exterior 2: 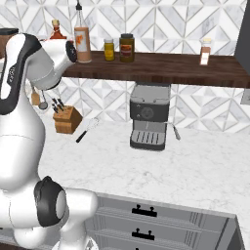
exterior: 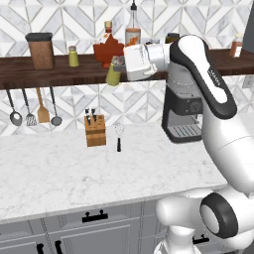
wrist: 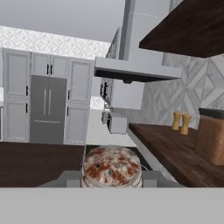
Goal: Put the shaker and condiment bottle from the counter next to their counterparts in the cabinet.
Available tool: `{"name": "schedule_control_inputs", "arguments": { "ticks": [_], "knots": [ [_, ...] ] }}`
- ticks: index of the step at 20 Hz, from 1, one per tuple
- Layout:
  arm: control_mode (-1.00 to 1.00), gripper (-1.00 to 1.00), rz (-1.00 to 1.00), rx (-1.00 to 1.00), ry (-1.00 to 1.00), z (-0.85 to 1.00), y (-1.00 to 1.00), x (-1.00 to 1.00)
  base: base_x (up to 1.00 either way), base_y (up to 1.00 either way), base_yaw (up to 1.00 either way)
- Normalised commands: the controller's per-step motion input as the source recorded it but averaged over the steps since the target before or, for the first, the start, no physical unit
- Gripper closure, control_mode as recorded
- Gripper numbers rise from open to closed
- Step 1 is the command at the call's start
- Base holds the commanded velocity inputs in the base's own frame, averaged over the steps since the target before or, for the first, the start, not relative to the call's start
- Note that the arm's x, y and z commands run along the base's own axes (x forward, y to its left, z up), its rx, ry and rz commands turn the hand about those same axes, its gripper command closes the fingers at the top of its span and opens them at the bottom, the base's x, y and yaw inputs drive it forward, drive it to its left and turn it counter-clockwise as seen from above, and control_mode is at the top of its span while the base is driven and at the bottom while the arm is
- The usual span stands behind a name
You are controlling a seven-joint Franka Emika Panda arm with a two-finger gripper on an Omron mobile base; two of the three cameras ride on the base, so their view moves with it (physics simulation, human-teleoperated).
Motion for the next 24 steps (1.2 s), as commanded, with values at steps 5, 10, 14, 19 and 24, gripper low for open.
{"name": "schedule_control_inputs", "arguments": {
  "ticks": [5,10,14,19,24],
  "knots": [
    [-1.0,1.0,-0.11,0.0,0.0,0.0,0.28,0.0,0.0,0.0,0.0],
    [-1.0,1.0,-0.09,-0.01,0.01,0.0,0.23,0.0,0.0,0.0,0.0],
    [-1.0,1.0,0.0,-0.01,0.01,-0.01,0.09,0.0,0.0,0.0,0.0],
    [-1.0,1.0,-0.01,0.0,0.0,0.06,0.0,0.12,0.0,0.0,0.0],
    [-1.0,1.0,-0.05,0.0,0.01,0.09,0.0,0.21,0.0,0.0,0.0]
  ]
}}
